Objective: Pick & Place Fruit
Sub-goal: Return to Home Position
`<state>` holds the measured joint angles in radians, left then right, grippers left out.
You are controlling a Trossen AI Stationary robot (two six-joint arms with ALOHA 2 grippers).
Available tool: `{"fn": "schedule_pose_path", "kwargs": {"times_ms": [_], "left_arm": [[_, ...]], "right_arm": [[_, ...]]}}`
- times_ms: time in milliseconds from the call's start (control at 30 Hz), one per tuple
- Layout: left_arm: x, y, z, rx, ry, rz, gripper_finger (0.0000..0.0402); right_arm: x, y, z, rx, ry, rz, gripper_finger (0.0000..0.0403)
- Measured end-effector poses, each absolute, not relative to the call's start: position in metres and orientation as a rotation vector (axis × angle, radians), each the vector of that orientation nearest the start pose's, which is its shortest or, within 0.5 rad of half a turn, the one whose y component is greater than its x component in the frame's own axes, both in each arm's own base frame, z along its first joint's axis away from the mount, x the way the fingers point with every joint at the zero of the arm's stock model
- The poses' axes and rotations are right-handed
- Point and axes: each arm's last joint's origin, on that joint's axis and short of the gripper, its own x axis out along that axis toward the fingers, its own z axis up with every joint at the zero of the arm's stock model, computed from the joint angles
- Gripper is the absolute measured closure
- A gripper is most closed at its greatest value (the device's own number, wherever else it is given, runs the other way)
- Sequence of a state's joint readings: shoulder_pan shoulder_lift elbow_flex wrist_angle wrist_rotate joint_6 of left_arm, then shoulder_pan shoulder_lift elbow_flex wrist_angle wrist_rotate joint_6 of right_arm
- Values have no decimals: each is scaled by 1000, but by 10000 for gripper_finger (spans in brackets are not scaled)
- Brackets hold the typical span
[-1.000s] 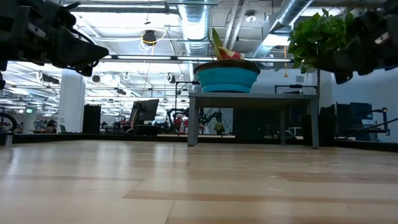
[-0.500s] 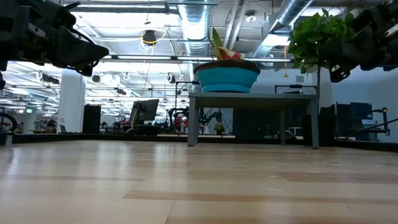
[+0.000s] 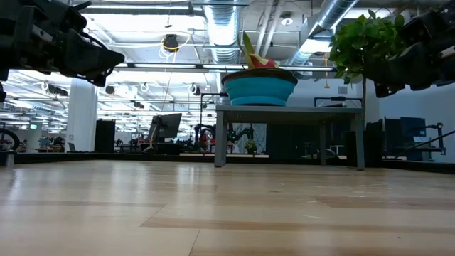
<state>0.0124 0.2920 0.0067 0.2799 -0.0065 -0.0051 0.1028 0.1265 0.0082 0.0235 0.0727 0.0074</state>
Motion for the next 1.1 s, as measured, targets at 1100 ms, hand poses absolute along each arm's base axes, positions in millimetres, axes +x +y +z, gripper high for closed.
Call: {"fn": "schedule_pose_path", "kwargs": {"times_ms": [1100], "left_arm": [[111,1,177,-5,-93,11,400]], "right_arm": [[105,9,158,-1,99,28,403]]}}
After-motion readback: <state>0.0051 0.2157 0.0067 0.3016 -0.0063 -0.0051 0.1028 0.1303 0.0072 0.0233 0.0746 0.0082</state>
